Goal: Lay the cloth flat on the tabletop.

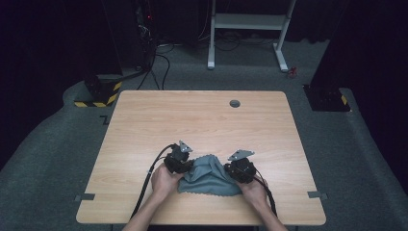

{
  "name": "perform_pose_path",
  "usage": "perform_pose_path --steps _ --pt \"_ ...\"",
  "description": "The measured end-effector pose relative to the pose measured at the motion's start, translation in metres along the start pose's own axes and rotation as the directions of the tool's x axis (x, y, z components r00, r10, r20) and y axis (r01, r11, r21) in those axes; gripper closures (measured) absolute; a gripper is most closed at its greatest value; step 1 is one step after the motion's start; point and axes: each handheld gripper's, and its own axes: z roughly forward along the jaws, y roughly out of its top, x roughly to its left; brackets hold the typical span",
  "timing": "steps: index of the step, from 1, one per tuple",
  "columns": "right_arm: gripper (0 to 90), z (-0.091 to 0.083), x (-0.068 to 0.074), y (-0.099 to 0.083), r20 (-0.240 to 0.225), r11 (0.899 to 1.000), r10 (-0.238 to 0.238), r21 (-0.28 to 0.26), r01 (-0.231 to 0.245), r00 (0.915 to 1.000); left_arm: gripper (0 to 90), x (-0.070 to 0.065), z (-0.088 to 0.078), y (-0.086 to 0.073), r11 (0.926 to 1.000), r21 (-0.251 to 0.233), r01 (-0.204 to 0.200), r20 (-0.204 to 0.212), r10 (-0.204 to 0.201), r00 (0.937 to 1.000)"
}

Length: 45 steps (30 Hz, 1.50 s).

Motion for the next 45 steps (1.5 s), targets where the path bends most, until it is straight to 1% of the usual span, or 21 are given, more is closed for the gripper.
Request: perform_pose_path --steps 2,3,5,7,8,9,10,13,17,19,20,25,29,33,34,37,38,39,40,43,45 --pt "86.8 -0.001 0.0 0.0 0.001 1.0 -0.005 -0.008 0.005 1.0 71.2 0.0 0.0 0.001 1.0 0.006 -0.008 0.006 0.008 0.9999" --pt "86.9 -0.003 -0.001 0.0 0.001 1.0 0.0 -0.018 0.0 1.0 75.6 -0.001 0.0 0.001 0.9999 0.005 -0.011 0.015 0.011 0.9998" --pt "87.1 -0.005 -0.001 0.0 0.002 1.0 0.002 -0.024 -0.002 1.0 76.9 -0.001 0.0 0.001 0.9998 0.005 -0.018 0.016 0.018 0.9997" --pt "87.4 -0.007 -0.002 0.0 0.005 0.999 0.003 -0.034 -0.002 1.0 83.6 -0.003 0.0 0.001 0.9995 0.01 -0.03 0.018 0.03 0.9994" --pt "86.9 -0.01 -0.003 0.001 0.009 0.999 -0.008 -0.039 0.008 0.9999 86.4 -0.006 0.0 0.001 0.9985 0.008 -0.053 0.009 0.053 0.9985" --pt "86.9 -0.01 -0.003 0.001 0.009 0.999 -0.008 -0.039 0.008 0.9999 87.6 -0.006 0.0 0.001 0.9985 0.008 -0.053 0.009 0.053 0.9985" --pt "86.6 -0.012 -0.004 0.001 0.022 0.999 -0.007 -0.05 0.008 0.9997 88.5 -0.008 0.0 0.001 0.9974 0.012 -0.071 -0.001 0.071 0.9975" --pt "87.7 -0.014 -0.008 0.0 0.021 0.999 0.004 -0.055 -0.002 0.9998 88.9 -0.009 0.0 0.001 0.9956 0.013 -0.092 -0.012 0.092 0.9956" --pt "88.3 -0.017 -0.012 -0.001 0.029 0.998 0.007 -0.057 -0.006 0.9995 89.1 -0.007 0.0 0.001 0.9957 0.012 -0.092 0.0 0.092 0.9958" --pt "88.7 -0.021 -0.016 0.0 0.044 0.997 0.024 -0.072 -0.021 0.9987 89.2 -0.005 -0.003 0.001 0.9951 0.004 -0.098 -0.018 0.098 0.995" --pt "88.7 -0.021 -0.016 0.0 0.044 0.997 0.024 -0.072 -0.021 0.9987 89.3 -0.005 -0.003 0.001 0.9951 0.004 -0.098 -0.018 0.098 0.995" --pt "89.2 -0.026 -0.024 0.002 0.092 0.997 0.027 -0.078 -0.02 0.9954 89.4 0.002 -0.01 0.005 0.9952 -0.024 -0.095 -0.043 0.094 0.9947" --pt "89.2 -0.026 -0.028 0.002 0.089 0.996 0.046 -0.085 -0.039 0.995 89.4 0.005 -0.011 0.009 0.9936 -0.032 -0.108 -0.058 0.106 0.9926" --pt "89.2 -0.025 -0.028 0.003 0.106 0.994 0.05 -0.099 -0.039 0.9932 89.4 0.007 -0.012 0.011 0.993 -0.04 -0.111 -0.067 0.108 0.9919" --pt "89.2 -0.024 -0.029 0.004 0.111 0.994 0.049 -0.1 -0.038 0.9926 89.4 0.008 -0.012 0.012 0.9936 -0.047 -0.103 -0.067 0.099 0.9928" --pt "89.3 -0.022 -0.031 0.006 0.114 0.996 0.068 -0.069 -0.06 0.9911 89.4 0.012 -0.015 0.013 0.9938 -0.062 -0.092 -0.065 0.088 0.994" --pt "89.3 -0.022 -0.033 0.007 0.112 0.996 0.07 -0.063 -0.063 0.9913 89.4 0.013 -0.015 0.014 0.9938 -0.067 -0.089 -0.061 0.085 0.9945" --pt "89.3 -0.023 -0.036 0.007 0.095 0.994 0.092 -0.063 -0.087 0.9911 89.5 0.014 -0.015 0.014 0.9939 -0.074 -0.082 -0.06 0.077 0.9952" --pt "89.3 -0.023 -0.036 0.007 0.095 0.994 0.092 -0.063 -0.087 0.9911 89.5 0.015 -0.015 0.014 0.9944 -0.075 -0.074 -0.057 0.07 0.9959" --pt "89.3 -0.026 -0.043 0.009 0.06 0.989 0.126 -0.082 -0.121 0.9902 89.5 0.02 -0.012 0.014 0.9953 -0.084 -0.048 -0.04 0.044 0.9982" --pt "89.3 -0.025 -0.044 0.009 0.057 0.989 0.129 -0.082 -0.124 0.99 89.5 0.022 -0.012 0.014 0.9952 -0.092 -0.035 -0.039 0.031 0.9988"
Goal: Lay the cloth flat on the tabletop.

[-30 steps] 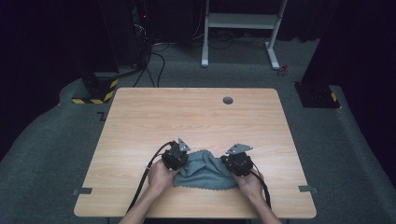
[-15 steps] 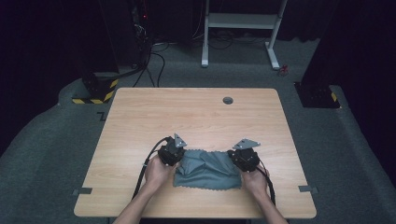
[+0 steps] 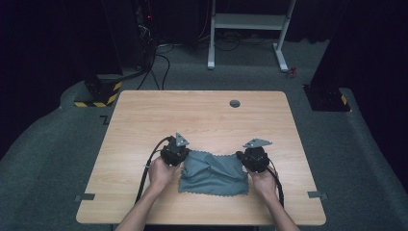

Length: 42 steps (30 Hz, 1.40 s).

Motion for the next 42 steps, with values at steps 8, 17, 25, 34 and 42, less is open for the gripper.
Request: perform_pose_path --steps 8,17,25,34,42 --pt "89.3 0.006 -0.001 0.008 0.004 1.0 0.0 -0.013 0.0 1.0 89.5 0.01 0.005 -0.001 0.9995 -0.013 0.029 -0.015 -0.029 0.9995" --pt "89.3 0.019 -0.012 0.015 0.034 1.0 0.015 -0.018 -0.014 0.9993 89.5 0.021 0.018 0.005 0.9979 -0.015 0.062 -0.042 -0.063 0.9972" --pt "89.1 0.035 -0.027 0.013 0.049 0.998 0.06 -0.022 -0.059 0.997 89.4 0.025 0.027 0.013 0.9989 0.002 0.048 -0.072 -0.048 0.9963" --pt "89.1 0.051 -0.033 0.021 0.077 0.998 0.063 0.022 -0.065 0.9951 89.4 0.027 0.044 0.02 0.9978 0.043 0.051 -0.101 -0.047 0.9938" --pt "88.9 0.059 -0.041 0.029 0.09 0.994 0.104 0.004 -0.105 0.9905 89.2 0.034 0.054 0.021 0.9961 0.045 0.075 -0.138 -0.068 0.9881"
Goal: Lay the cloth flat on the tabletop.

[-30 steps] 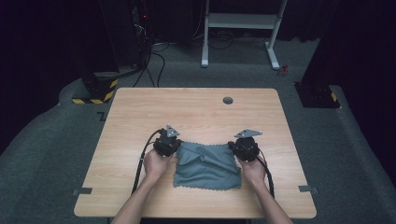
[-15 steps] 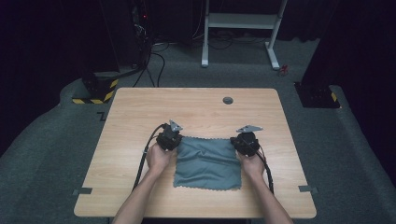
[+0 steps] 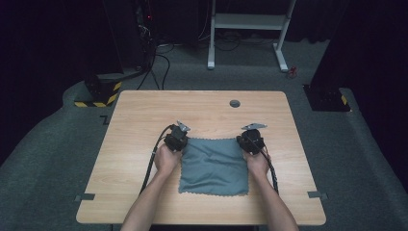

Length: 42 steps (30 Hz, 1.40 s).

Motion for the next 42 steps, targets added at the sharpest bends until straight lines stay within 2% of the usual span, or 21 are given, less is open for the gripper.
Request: perform_pose_path --steps 6,8,9,11,13,14,15,18,20,21,26,29,30,31,34,35,37,39,41,42 --pt "88.8 0.009 -0.004 0.001 0.013 0.999 0.028 0.032 -0.028 0.9995 88.2 -0.002 0.002 0.005 1.0 0.003 -0.008 -0.01 0.008 0.9999" --pt "87.7 0.01 -0.004 0.002 0.019 0.999 0.026 0.032 -0.026 0.9995 80.3 0.0 0.002 0.005 1.0 0.001 0.0 -0.005 0.0 1.0" --pt "82.9 0.01 -0.003 0.003 0.024 0.999 0.006 0.04 -0.007 0.9997 75.6 0.001 0.001 0.004 1.0 -0.002 0.009 0.001 -0.009 1.0" --pt "81.7 0.009 -0.004 0.003 0.024 0.999 0.003 0.039 -0.004 0.9997 73.1 0.001 -0.001 0.003 0.9999 -0.008 0.007 0.005 -0.007 1.0" --pt "78.1 0.006 -0.005 0.003 0.018 0.999 0.012 0.029 -0.013 0.9998 65.9 0.0 -0.006 0.0 0.9998 -0.012 0.013 0.032 -0.012 0.9994" --pt "76.8 0.002 -0.005 0.002 0.014 1.0 0.008 0.014 -0.009 0.9999 61.2 -0.002 -0.011 -0.004 0.9995 -0.03 0.004 0.032 -0.003 0.9995" --pt "76.8 0.002 -0.005 0.002 0.014 1.0 0.008 0.014 -0.009 0.9999 60.6 -0.002 -0.011 -0.004 0.9995 -0.03 0.004 0.032 -0.003 0.9995" --pt "79.1 -0.005 -0.003 -0.001 0.024 1.0 -0.012 0.011 0.012 0.9996 59.8 -0.002 -0.016 -0.01 0.9991 -0.043 0.003 0.036 -0.001 0.9993" --pt "79.4 -0.006 -0.003 -0.002 0.022 1.0 -0.005 0.012 0.005 0.9997 59.6 -0.001 -0.019 -0.013 0.9988 -0.047 0.016 0.04 -0.014 0.9991" --pt "79.6 -0.005 -0.004 -0.003 0.004 1.0 -0.003 0.019 0.003 1.0 59.2 0.001 -0.021 -0.015 0.9985 -0.051 0.022 0.048 -0.02 0.9987" --pt "80.0 0.002 -0.003 -0.005 0.013 0.999 -0.002 0.042 0.001 0.9999 58.9 0.002 -0.019 -0.018 0.9985 -0.039 0.04 0.052 -0.038 0.9979" --pt "87.0 0.007 -0.002 -0.005 0.034 0.998 -0.004 0.059 0.002 0.9994 59.6 0.001 -0.013 -0.019 0.9991 -0.019 0.039 0.044 -0.038 0.9983" --pt "89.8 0.007 -0.002 -0.004 0.046 0.997 -0.013 0.071 0.009 0.9989 60.7 0.001 -0.012 -0.02 0.9987 -0.027 0.043 0.046 -0.042 0.9981" --pt "90.0 0.007 -0.001 -0.002 0.083 0.996 -0.035 0.088 0.028 0.9959 63.9 0.001 -0.012 -0.019 0.9986 -0.026 0.045 0.046 -0.044 0.998" --pt "90.0 0.008 -0.002 0.0 0.105 0.995 -0.049 0.094 0.039 0.9933 67.5 0.0 -0.01 -0.016 0.9995 -0.024 0.022 0.033 -0.021 0.9992" --pt "90.0 0.009 -0.002 0.002 0.112 0.994 -0.049 0.103 0.037 0.9925 68.1 0.0 -0.008 -0.012 0.9998 -0.016 0.008 0.015 -0.007 0.9999" --pt "90.0 0.01 -0.002 0.002 0.111 0.994 -0.051 0.099 0.04 0.9926 68.3 0.001 -0.007 -0.011 0.9998 -0.014 0.015 0.014 -0.015 0.9998" --pt "89.7 0.008 -0.002 0.003 0.093 0.997 -0.033 0.076 0.026 0.9951 67.9 0.002 -0.005 -0.009 0.9998 -0.011 0.016 0.006 -0.016 0.9999" --pt "83.6 0.005 0.0 0.003 0.07 0.998 -0.03 0.063 0.025 0.9971 66.1 0.003 -0.004 -0.009 0.9997 -0.014 0.019 -0.002 -0.019 0.9998" --pt "79.3 0.005 0.002 0.003 0.068 0.997 -0.046 0.065 0.041 0.9966 64.8 0.004 -0.004 -0.008 0.9994 -0.008 0.033 -0.004 -0.033 0.9994"
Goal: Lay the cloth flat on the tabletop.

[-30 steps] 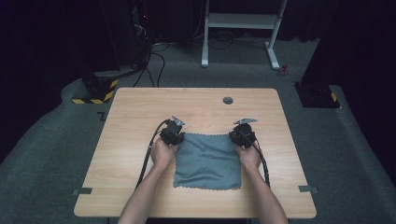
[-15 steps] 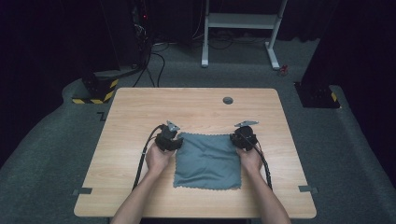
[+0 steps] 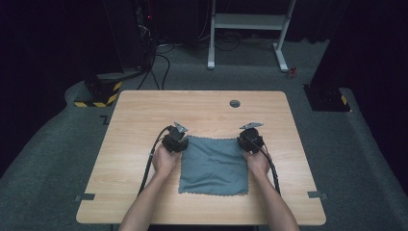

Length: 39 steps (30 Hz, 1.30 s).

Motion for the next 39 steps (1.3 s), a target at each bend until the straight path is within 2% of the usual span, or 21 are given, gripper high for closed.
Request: perform_pose_path --steps 3,6,7,8,9,13,15,16,20,23,25,26,27,30,32,35,37,39 --pt "76.7 0.005 -0.002 -0.001 -0.004 1.0 0.011 0.012 -0.011 0.9999 59.1 0.0 -0.001 0.0 0.9998 0.009 0.015 -0.003 -0.015 0.9999" --pt "79.9 0.007 -0.003 -0.002 -0.016 1.0 0.027 0.009 -0.027 0.9995 55.8 -0.001 -0.009 -0.006 0.9981 -0.016 0.059 0.073 -0.058 0.9957" --pt "89.0 0.008 -0.003 -0.001 -0.011 1.0 0.007 0.011 -0.007 0.9999 53.2 -0.003 -0.015 -0.01 0.9993 -0.014 0.034 0.093 -0.032 0.9951" --pt "89.5 0.008 -0.003 -0.001 -0.003 1.0 -0.002 0.014 0.002 1.0 52.8 -0.003 -0.015 -0.01 0.9993 -0.014 0.034 0.093 -0.032 0.9951" --pt "89.8 0.008 -0.003 0.0 0.001 1.0 -0.005 0.014 0.005 1.0 52.6 -0.007 -0.022 -0.015 0.9998 -0.02 0.002 0.086 0.0 0.9963" --pt "90.0 0.01 -0.002 0.001 0.026 1.0 -0.012 0.009 0.012 0.9996 52.5 -0.009 -0.025 -0.019 0.9998 -0.017 -0.007 0.082 0.008 0.9966" --pt "90.0 0.012 -0.004 0.002 0.038 1.0 0.001 -0.001 -0.001 0.9993 53.1 -0.011 -0.022 -0.021 0.9995 0.003 -0.031 0.054 0.031 0.9981" --pt "90.0 0.012 -0.005 0.002 0.038 1.0 0.008 -0.005 -0.008 0.9992 53.1 -0.011 -0.022 -0.021 0.9993 0.002 -0.037 0.052 0.037 0.9979" --pt "89.9 0.016 -0.007 0.008 0.059 1.0 -0.002 0.012 0.001 0.9982 52.6 -0.011 -0.02 -0.019 0.9992 0.004 -0.04 0.031 0.039 0.9988" --pt "88.6 0.018 -0.008 0.01 0.048 1.0 0.008 0.013 -0.008 0.9988 52.0 -0.008 -0.018 -0.018 0.9999 0.002 -0.011 0.038 0.011 0.9992" --pt "84.7 0.015 -0.009 0.008 0.041 1.0 0.011 0.012 -0.011 0.9991 52.2 -0.008 -0.019 -0.02 1.0 0.001 0.001 0.042 -0.002 0.9991" --pt "83.2 0.013 -0.009 0.007 0.036 1.0 0.012 0.008 -0.012 0.9993 52.5 -0.009 -0.021 -0.021 1.0 -0.005 0.001 0.054 -0.001 0.9986" --pt "80.4 0.003 -0.007 0.002 0.008 0.999 0.022 -0.024 -0.021 0.9997 51.7 -0.013 -0.026 -0.024 0.9997 -0.024 0.005 0.082 -0.003 0.9966" --pt "79.3 -0.006 -0.004 -0.003 -0.014 0.999 0.01 -0.042 -0.011 0.9998 50.7 -0.018 -0.036 -0.028 0.9987 -0.047 -0.018 0.109 0.023 0.9938" --pt "79.3 -0.018 0.002 -0.011 -0.056 0.998 -0.016 -0.066 0.013 0.9983 49.5 -0.023 -0.046 -0.033 0.997 -0.074 -0.023 0.137 0.033 0.99" --pt "79.2 -0.031 0.009 -0.023 -0.098 0.996 -0.061 -0.073 0.054 0.9933 48.4 -0.034 -0.063 -0.044 0.9938 -0.106 -0.035 0.193 0.055 0.9797" --pt "78.9 -0.04 0.015 -0.032 -0.118 0.994 -0.081 -0.077 0.072 0.9897 48.1 -0.041 -0.068 -0.051 0.9922 -0.108 -0.061 0.205 0.083 0.9752" --pt "77.6 -0.045 0.02 -0.04 -0.119 0.992 -0.111 -0.069 0.103 0.9867 48.1 -0.046 -0.067 -0.056 0.9915 -0.098 -0.085 0.2 0.103 0.9744"
